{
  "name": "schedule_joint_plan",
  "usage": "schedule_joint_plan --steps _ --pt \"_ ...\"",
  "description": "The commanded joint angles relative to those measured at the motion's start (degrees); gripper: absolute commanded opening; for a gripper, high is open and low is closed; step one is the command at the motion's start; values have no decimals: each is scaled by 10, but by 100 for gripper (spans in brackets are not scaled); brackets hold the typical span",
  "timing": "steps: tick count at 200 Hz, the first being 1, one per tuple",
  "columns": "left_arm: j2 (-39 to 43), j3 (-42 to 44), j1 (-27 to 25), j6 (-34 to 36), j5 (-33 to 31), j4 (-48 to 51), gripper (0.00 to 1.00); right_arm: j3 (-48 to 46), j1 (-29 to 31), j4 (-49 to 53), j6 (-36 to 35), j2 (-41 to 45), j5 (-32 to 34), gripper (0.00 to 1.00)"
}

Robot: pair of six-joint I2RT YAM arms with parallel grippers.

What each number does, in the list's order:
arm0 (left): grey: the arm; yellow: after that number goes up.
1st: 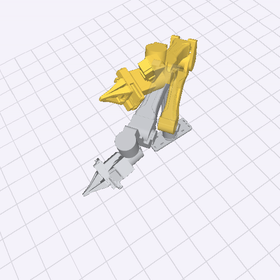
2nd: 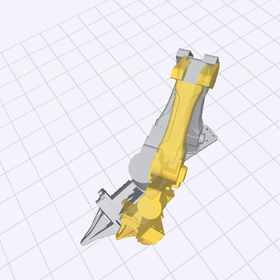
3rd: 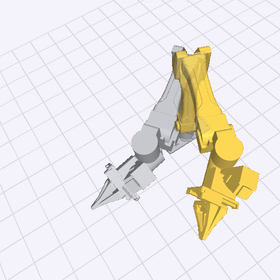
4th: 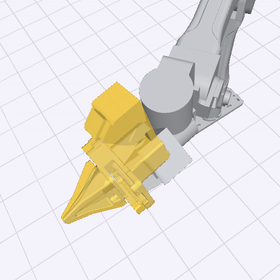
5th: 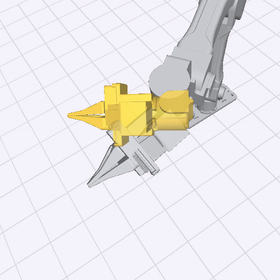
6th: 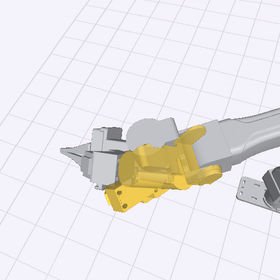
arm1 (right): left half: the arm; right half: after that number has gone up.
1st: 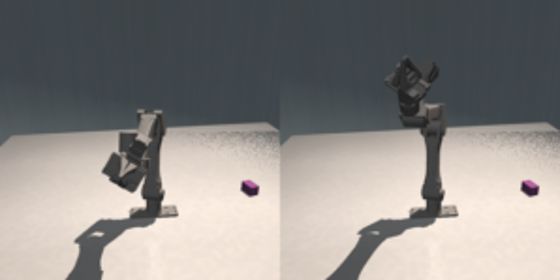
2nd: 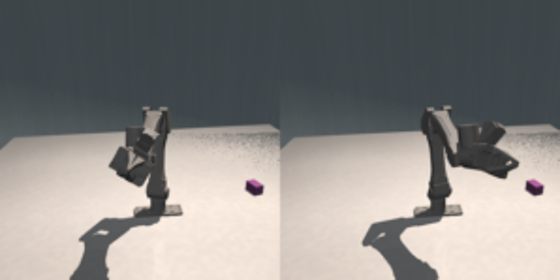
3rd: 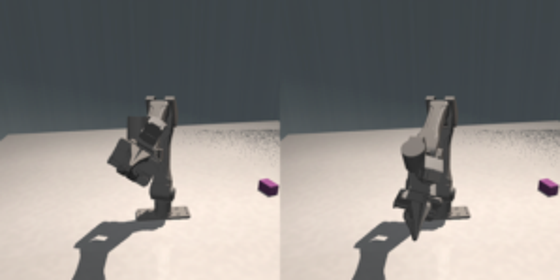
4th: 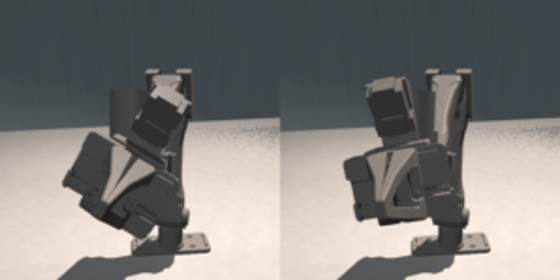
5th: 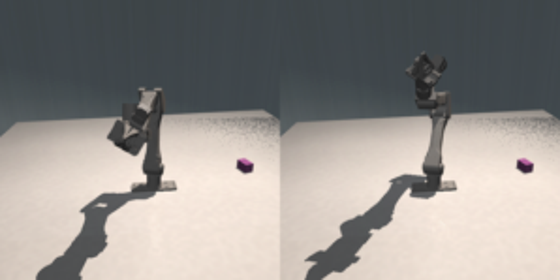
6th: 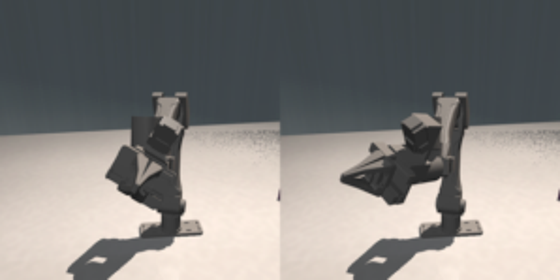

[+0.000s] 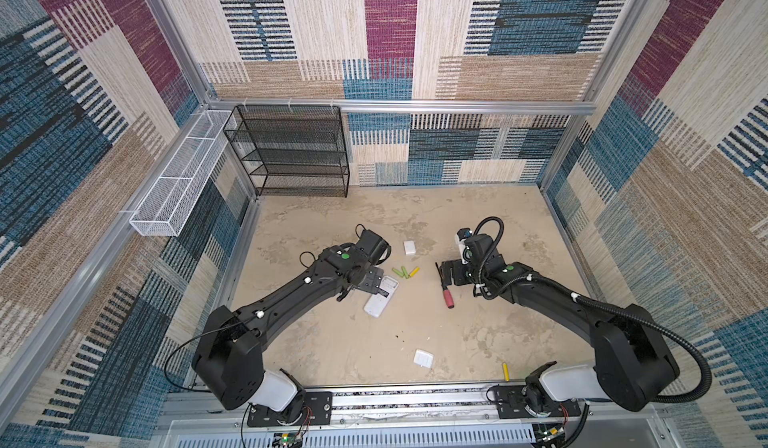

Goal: Unload the batteries from the remote control

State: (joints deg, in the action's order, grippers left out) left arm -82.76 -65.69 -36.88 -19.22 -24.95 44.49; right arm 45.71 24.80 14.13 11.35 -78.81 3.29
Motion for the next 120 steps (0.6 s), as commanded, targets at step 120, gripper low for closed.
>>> schedule_joint_plan --steps 120 --pt "121 318 218 113 -152 -460 99 -163 -204 -515 -122 -80 47 99"
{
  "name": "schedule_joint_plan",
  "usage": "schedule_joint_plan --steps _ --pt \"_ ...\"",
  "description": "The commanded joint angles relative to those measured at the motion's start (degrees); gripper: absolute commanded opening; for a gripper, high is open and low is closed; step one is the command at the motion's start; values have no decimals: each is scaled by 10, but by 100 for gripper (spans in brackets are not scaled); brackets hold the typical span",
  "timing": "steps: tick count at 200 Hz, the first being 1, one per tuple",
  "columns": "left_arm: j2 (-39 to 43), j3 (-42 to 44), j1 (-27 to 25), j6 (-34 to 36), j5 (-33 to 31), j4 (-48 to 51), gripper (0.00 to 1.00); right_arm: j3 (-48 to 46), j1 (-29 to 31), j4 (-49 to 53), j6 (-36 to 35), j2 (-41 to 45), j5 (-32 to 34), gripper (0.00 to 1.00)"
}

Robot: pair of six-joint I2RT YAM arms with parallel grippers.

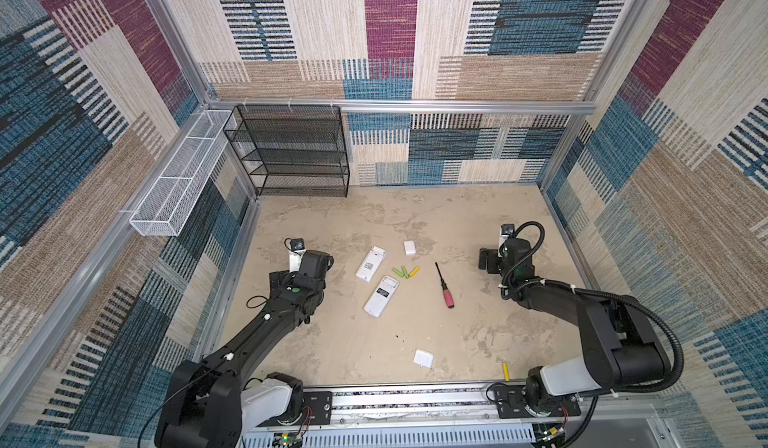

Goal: Unload the batteries from the remote control

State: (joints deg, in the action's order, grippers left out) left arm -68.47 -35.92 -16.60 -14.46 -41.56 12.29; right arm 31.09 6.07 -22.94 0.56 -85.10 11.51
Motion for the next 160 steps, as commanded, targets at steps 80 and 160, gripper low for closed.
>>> schedule_joint_plan --steps 80,160 --pt "-76 88 125 109 178 -362 99 -112 -84 -356 -17 -16 -183 100" --pt "-163 78 169 109 289 -483 99 -185 -89 -497 -21 -29 -203 100"
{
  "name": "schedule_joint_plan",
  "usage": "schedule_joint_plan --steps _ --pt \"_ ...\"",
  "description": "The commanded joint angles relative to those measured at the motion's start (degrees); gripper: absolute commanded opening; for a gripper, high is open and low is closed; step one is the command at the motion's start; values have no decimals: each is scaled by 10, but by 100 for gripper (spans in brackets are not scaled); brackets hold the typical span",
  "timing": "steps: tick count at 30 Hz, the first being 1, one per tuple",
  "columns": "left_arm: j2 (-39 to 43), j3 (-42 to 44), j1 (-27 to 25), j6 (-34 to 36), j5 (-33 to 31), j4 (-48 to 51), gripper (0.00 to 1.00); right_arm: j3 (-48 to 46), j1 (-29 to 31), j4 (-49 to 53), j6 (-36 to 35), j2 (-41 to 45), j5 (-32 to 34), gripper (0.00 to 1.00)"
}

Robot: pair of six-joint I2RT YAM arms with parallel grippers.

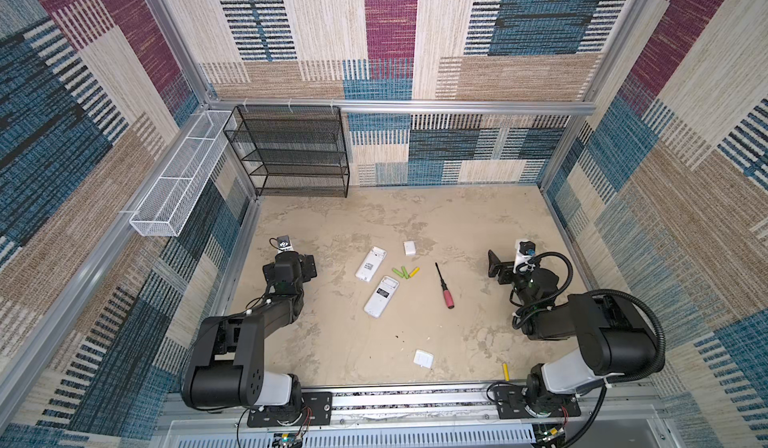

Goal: Unload the batteries from the remote control

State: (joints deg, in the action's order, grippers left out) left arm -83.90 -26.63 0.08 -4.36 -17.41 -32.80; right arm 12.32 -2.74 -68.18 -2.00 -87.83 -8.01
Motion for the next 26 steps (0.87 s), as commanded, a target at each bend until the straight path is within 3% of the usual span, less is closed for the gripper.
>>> schedule_joint_plan --steps 1,6,8,9,11,13,26 --pt "-9 -17 2 8 48 -31 99 3 -1 -44 5 -1 -8 100" --pt "-25 -12 3 24 75 -62 99 2 -1 -40 4 1 -7 100" --pt "-32 5 3 37 115 -78 99 3 -1 -42 5 1 -7 100" --pt "-47 23 3 43 114 -145 99 3 -1 -42 5 0 -8 100" --pt "-30 9 3 41 127 -88 99 3 -1 -42 5 1 -8 100" --pt "-45 15 4 49 134 -128 99 3 -1 -41 5 0 -7 100" --pt "-41 13 3 48 135 -119 99 3 1 -40 8 0 6 100"
